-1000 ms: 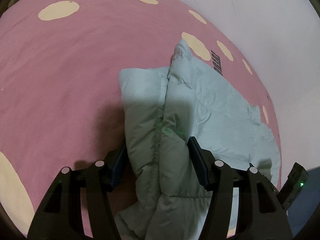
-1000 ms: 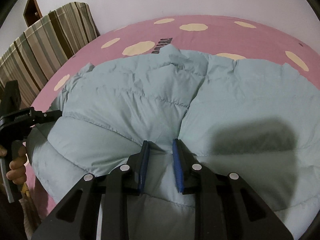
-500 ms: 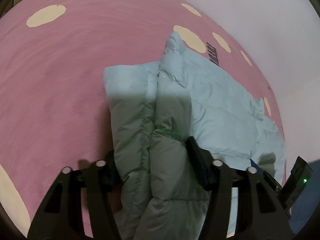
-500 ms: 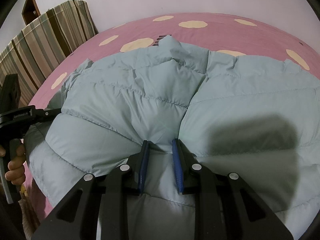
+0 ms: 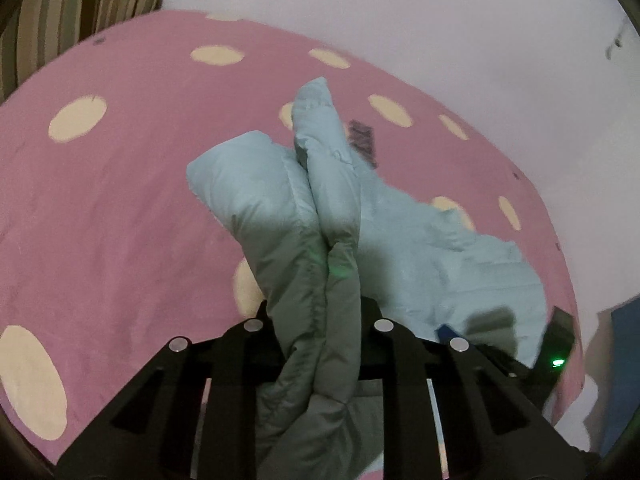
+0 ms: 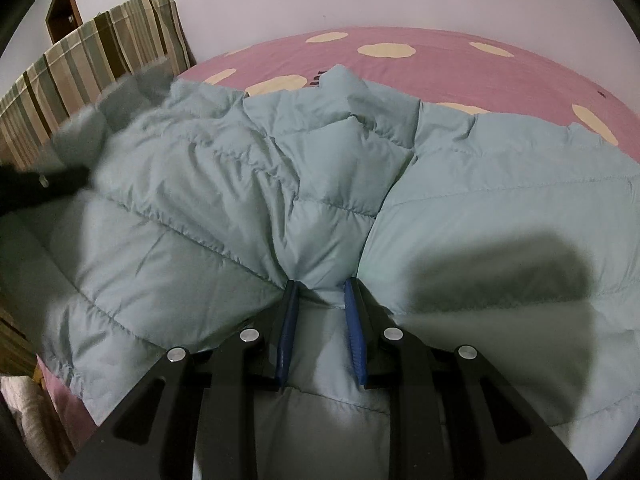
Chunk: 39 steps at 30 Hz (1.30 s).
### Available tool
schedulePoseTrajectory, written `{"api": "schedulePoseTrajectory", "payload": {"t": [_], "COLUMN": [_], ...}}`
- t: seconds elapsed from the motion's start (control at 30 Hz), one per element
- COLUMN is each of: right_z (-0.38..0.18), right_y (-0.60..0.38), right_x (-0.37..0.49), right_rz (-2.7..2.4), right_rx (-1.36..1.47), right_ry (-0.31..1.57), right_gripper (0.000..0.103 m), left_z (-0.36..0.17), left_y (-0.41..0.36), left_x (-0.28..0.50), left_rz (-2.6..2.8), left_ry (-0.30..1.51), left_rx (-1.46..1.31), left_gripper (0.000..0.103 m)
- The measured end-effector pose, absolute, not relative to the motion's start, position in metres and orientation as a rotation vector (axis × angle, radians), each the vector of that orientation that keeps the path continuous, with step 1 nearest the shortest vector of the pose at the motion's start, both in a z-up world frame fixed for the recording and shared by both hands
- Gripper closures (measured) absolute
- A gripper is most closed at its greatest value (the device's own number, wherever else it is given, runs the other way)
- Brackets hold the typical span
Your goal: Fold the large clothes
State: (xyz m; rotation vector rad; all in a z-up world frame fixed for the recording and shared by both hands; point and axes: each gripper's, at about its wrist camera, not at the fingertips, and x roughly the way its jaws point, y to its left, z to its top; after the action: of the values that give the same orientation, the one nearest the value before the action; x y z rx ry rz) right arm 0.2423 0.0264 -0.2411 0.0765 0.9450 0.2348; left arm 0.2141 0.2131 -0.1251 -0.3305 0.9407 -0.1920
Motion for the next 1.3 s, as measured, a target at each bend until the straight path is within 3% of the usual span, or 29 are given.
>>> {"api": "schedulePoseTrajectory", "payload": {"t": [0.6,0.8,1.3], "right_z": [-0.188,-0.181,-0.177], "right_y": [-0.079,-0.116,-0.174], "right_x": [0.199,0.192,0.171], "right_rz": [0.064,0.002,-0.084], "right_rx": [0.151,0.195,0.278], "right_ry": [0.859,0.836,0.795], "right_gripper": [0.075,0.067,0.066], "left_z": [-0.08,-0.087,-0.125], "left_y": [0.106,0.066,-0.003], "left_x": [0.201,0.205,0.22], "left_rz": [-0.264,-0.28,-0.312], "left_ry": [0.889,0.903,0.97], "left_rx": [-0.233,-0.175,-0.067], "left_gripper": [0.085,0.085,0.085]}}
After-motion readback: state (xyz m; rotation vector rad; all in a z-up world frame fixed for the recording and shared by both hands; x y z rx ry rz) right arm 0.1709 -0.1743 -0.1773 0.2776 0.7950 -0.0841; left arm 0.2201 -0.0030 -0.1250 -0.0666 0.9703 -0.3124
